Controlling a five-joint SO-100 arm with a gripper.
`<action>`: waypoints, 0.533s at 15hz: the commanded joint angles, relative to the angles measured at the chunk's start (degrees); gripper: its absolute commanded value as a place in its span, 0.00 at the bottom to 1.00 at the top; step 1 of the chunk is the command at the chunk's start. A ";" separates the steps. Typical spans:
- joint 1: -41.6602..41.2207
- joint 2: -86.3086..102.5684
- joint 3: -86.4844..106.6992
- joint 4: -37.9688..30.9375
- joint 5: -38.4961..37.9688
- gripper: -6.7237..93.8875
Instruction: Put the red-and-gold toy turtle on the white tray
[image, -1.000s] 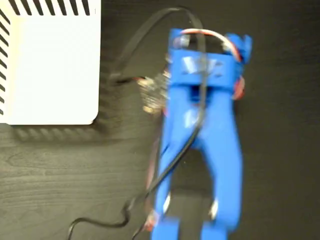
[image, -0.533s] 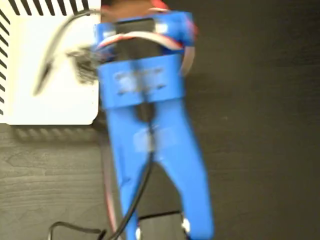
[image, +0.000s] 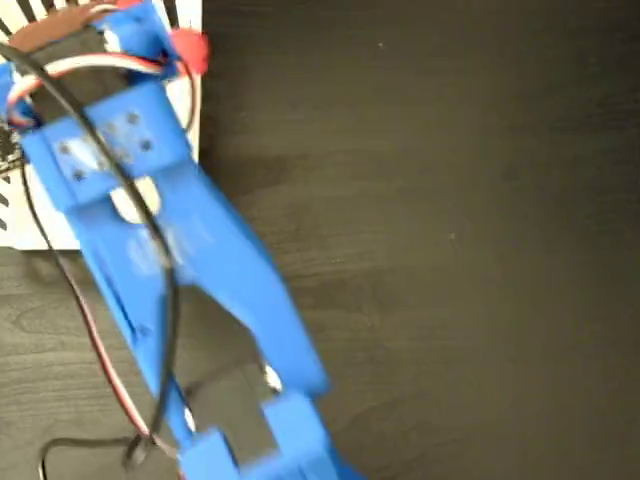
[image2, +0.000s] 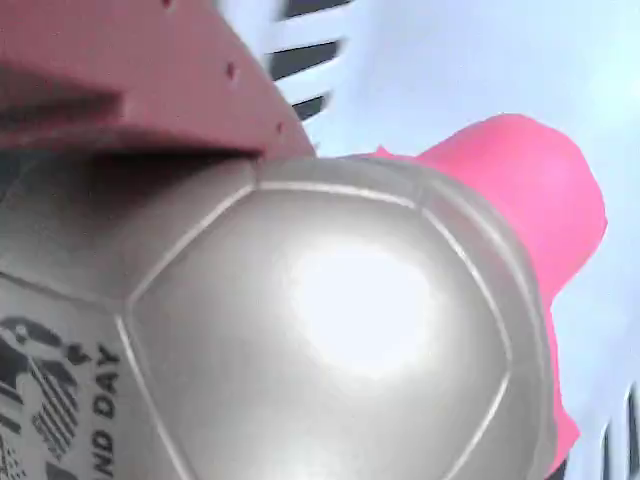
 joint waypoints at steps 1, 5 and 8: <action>-2.20 -0.97 -3.52 -0.79 0.35 0.07; -4.31 -5.19 -4.57 -1.49 2.64 0.07; -5.71 -5.80 -4.31 -2.90 3.87 0.07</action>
